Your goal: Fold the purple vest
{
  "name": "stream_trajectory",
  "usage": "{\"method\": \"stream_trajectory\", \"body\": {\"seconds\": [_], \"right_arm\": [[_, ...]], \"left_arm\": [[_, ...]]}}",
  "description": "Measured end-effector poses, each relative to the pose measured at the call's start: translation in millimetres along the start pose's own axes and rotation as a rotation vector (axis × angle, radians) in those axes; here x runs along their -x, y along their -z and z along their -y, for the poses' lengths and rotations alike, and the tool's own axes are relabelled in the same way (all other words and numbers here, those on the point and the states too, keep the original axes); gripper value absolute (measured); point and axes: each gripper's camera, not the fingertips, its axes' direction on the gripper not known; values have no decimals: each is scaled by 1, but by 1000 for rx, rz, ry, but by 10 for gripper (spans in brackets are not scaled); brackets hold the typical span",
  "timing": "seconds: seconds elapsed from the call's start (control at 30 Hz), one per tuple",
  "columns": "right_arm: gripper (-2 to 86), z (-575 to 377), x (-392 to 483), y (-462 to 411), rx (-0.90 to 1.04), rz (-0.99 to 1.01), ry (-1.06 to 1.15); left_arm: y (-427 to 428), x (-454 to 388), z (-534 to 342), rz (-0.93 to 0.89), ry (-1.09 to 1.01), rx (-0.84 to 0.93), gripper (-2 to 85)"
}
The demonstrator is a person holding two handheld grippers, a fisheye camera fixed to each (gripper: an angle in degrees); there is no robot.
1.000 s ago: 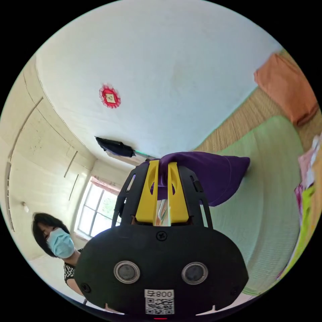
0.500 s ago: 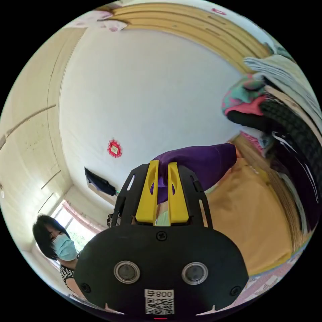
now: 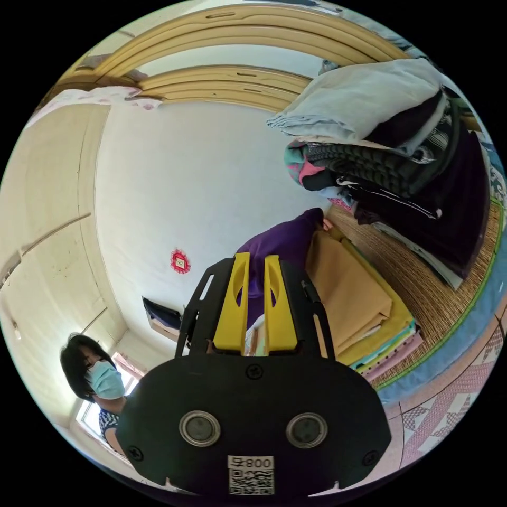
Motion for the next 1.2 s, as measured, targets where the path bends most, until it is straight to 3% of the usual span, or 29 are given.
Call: {"method": "stream_trajectory", "body": {"seconds": [0.27, 0.53, 0.7, 0.83, 0.93, 1.2], "right_arm": [[58, -30, -54, 36, -24, -73, -146], [39, -48, -28, 61, -115, -212, -127], [8, -73, 39, 54, -152, -253, 55], [2, -107, 99, -14, 30, -450, 229], [1, -117, 93, -57, 156, -628, 212], [1, -167, 173, -88, 77, -584, 380]], "left_arm": [[-55, -1, 25, -6, 124, 129, 28], [-68, -3, 53, -31, 188, 144, 31], [-74, -6, 64, -28, 202, 139, 35], [-80, -1, 68, -59, 231, 128, 42], [-79, 0, 68, -87, 249, 115, 47], [-70, -9, 64, -72, 209, 86, 37]]}}
